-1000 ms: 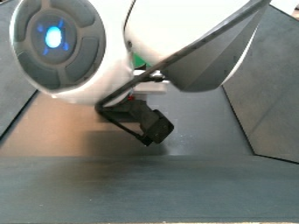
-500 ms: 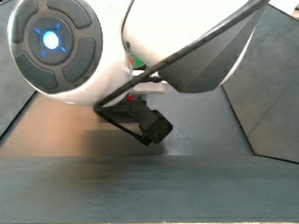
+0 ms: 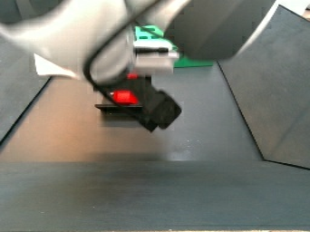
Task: Pick up the hexagon object. Move up. Place the hexagon object on the fixture. Regrasp the hexagon object. Move to above the board. Insert the hexagon object.
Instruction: Regrasp the hexagon object.
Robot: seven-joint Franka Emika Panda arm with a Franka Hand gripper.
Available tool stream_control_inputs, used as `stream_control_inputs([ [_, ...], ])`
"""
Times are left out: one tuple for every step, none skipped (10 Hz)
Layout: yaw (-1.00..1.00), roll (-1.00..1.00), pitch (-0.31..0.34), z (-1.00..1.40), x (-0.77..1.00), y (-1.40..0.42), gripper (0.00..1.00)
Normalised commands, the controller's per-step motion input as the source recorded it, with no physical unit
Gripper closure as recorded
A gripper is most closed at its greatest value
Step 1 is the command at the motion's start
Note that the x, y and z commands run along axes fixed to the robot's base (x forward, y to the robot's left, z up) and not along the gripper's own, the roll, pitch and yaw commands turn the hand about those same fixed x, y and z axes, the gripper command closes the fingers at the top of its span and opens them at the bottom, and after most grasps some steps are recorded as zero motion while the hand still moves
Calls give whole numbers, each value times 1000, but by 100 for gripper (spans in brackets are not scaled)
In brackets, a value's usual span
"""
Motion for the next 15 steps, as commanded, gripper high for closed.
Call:
stream_control_inputs([
  [-11, 58, 68, 694, -35, -1, 0],
  [-19, 59, 72, 514, -32, -4, 0],
  [-25, 61, 70, 333, -30, -3, 0],
  [32, 1000, 59, 981, -87, -1000, 0],
  [31, 1000, 56, 907, -85, -1000, 0],
  [30, 1000, 46, 869, -108, -1000, 0],
  [29, 1000, 36, 788, -137, -1000, 0],
  [29, 1000, 33, 611, -118, -890, 0],
  [28, 1000, 30, 320, -77, -672, 0],
  [28, 1000, 29, 172, -62, -552, 0],
  [29, 1000, 26, 43, -32, -310, 0],
  [29, 1000, 24, 53, -34, -105, 0],
  [29, 1000, 22, 44, -41, -24, 0],
  [30, 1000, 18, 17, -37, -36, 0],
  [30, 1000, 11, 9, -36, -37, 0],
])
